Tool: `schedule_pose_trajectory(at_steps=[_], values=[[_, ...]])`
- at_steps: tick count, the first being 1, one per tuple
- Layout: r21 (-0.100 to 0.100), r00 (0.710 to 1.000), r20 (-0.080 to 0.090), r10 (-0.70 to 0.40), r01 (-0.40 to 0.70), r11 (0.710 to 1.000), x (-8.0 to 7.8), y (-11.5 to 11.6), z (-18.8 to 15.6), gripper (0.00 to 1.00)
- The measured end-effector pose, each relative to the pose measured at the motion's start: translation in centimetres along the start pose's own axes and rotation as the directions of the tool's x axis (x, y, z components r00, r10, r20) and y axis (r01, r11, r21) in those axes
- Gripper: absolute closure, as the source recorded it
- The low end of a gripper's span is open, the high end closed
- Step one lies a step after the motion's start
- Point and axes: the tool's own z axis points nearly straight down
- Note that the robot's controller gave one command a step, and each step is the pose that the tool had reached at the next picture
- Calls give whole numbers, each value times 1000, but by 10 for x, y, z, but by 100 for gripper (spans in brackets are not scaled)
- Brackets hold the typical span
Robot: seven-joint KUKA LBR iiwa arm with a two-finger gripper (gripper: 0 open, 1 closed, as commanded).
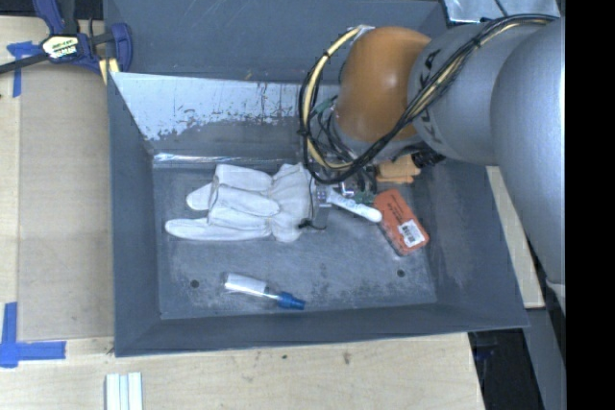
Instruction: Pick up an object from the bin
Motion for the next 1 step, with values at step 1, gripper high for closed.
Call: schedule_pose_trajectory(at_steps=[1], values=[[1,991,-4,130,-130,992,7,15,13,100]])
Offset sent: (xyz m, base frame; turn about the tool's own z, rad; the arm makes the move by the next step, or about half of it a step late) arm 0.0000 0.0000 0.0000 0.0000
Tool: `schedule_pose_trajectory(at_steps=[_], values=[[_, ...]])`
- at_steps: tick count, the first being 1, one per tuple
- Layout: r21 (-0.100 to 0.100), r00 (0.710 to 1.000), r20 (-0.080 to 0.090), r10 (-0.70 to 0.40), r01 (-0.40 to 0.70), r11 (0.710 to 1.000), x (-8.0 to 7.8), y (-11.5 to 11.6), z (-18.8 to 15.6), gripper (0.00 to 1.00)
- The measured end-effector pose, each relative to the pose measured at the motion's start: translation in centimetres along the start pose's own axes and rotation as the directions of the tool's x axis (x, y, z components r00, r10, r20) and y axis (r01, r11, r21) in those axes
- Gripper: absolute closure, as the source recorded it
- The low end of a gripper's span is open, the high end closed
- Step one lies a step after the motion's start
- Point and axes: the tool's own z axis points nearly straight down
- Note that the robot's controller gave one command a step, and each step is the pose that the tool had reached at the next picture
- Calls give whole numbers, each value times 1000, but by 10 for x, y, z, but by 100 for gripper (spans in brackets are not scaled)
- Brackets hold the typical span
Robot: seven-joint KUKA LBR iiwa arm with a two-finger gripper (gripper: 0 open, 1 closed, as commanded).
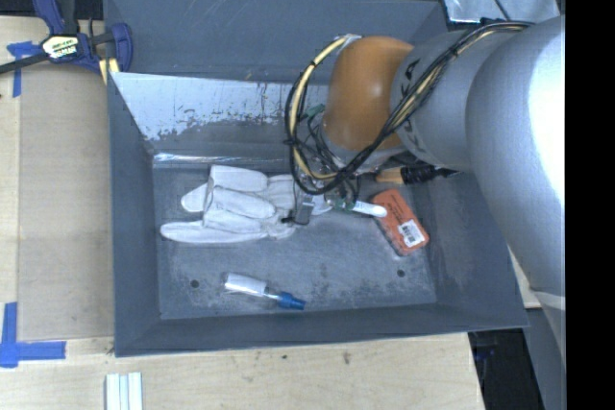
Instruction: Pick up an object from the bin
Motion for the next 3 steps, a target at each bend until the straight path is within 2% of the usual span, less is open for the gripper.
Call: schedule_pose_trajectory(at_steps=[1,2,3], values=[[0,1000,0,0,0,1000,0,0,0,100],[-5,999,-3,-48,48,999,-2,-13,0,100],[-1,999,0,-50,50,999,30,-8,-125,100]])
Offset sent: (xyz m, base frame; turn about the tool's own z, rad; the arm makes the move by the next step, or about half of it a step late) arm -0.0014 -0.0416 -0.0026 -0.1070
